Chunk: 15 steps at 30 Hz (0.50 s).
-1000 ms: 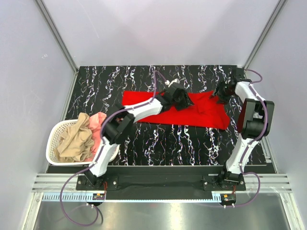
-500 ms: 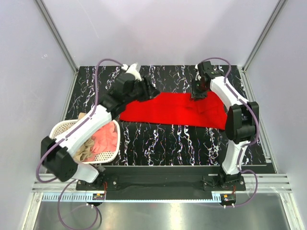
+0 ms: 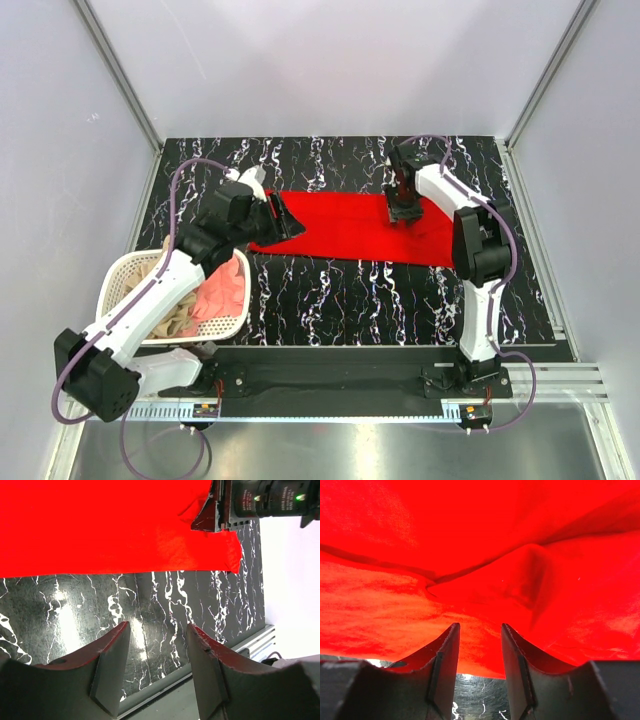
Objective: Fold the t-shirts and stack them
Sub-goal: Fold the tshirt
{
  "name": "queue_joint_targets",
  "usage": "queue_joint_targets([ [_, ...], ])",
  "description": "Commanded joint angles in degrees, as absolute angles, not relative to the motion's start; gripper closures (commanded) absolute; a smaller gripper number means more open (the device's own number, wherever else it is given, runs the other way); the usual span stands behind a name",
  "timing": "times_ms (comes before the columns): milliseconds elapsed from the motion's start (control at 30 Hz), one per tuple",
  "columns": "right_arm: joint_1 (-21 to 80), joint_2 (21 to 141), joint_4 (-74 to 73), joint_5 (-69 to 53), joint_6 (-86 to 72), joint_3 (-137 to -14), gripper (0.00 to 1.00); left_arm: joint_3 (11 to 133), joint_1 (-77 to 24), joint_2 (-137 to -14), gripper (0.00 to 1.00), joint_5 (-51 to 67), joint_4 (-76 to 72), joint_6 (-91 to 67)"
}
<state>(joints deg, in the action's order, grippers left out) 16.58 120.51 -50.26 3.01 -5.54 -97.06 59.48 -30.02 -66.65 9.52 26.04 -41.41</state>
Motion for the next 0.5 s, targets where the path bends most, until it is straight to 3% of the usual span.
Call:
queue_joint_targets([
  [0,17.8,120.7,-48.7,6.2,-4.0,-99.2,0.55,59.7,-28.9,-65.4,0.46,12.6,25.9,-41.1],
  [467,18.3,125.2,-48.5,14.3,-2.6,-103.4,0.63,60.1,-25.8,-65.7,0.46,16.4,28.4,-39.1],
])
